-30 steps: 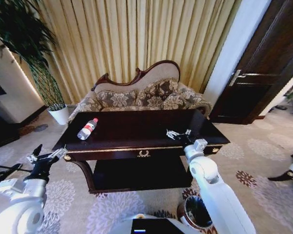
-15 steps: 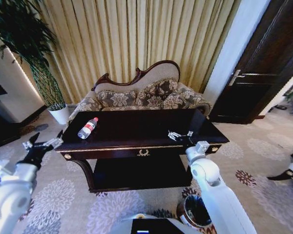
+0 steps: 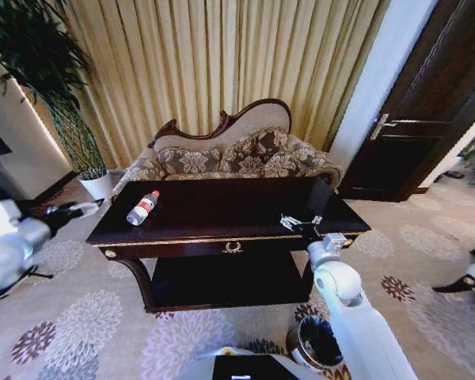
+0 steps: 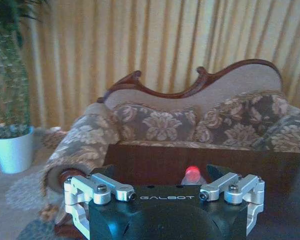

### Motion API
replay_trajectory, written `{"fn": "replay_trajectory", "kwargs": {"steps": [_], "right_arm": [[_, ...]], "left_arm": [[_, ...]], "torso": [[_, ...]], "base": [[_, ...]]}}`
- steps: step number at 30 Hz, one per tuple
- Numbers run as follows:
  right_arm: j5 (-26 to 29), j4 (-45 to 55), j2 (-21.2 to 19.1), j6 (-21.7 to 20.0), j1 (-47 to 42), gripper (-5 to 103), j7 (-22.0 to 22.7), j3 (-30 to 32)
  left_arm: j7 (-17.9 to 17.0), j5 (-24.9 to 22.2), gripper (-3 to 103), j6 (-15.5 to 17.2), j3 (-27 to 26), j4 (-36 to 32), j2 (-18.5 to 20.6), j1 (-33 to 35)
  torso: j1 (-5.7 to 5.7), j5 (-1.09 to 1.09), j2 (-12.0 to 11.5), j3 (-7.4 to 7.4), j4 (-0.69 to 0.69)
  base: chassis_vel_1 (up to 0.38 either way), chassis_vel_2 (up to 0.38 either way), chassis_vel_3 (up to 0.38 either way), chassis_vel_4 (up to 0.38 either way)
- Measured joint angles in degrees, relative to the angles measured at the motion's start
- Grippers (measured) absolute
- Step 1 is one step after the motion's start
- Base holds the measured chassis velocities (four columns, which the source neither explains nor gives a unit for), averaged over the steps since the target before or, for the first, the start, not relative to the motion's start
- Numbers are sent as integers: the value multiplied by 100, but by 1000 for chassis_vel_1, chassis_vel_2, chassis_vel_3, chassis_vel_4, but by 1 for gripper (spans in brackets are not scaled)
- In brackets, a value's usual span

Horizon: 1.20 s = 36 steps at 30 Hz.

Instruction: Move to the front of the table and place the trash on the table into the trash bin.

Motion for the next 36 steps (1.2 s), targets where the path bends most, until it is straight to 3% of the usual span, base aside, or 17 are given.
{"fn": "replay_trajectory", "kwargs": {"steps": [5,8,13,15,20,23,34,36], "right_arm": [[-35,-80,22,16,-10,100,0,45],[-51,-170,30,30,12,100,0,61],[-69,-238,57,45,51,100,0,23],[-73,-273,69,47,85,100,0,-19],[-75,-312,59,48,107,100,1,-34],[-67,-318,19,50,99,100,0,-16],[-8,-282,-106,52,62,100,0,134],[-4,-286,-113,52,46,100,1,174]], "left_arm": [[407,-34,100,45,454,401,294,-505],[829,-1,100,84,821,803,500,-831],[1050,131,100,88,1113,1099,538,-999],[1299,326,100,73,1513,1386,544,-1306],[1167,392,100,17,2062,1552,385,-1868],[793,397,100,18,2472,1478,140,-2242],[684,798,100,-51,3857,1796,-368,-3366],[543,829,100,99,4091,1839,-543,-3596]], "torso": [[0,0,0,0,1],[0,0,0,0,2],[0,-1,0,0,3],[0,-1,0,0,4],[0,0,0,0,2],[0,0,0,0,0],[0,1,0,0,1],[0,1,0,0,-2]], "base": [[0,0,0,0],[0,0,0,0],[0,0,0,0],[0,0,0,0],[0,0,0,0],[0,0,0,0],[0,0,0,0],[0,0,0,0]]}}
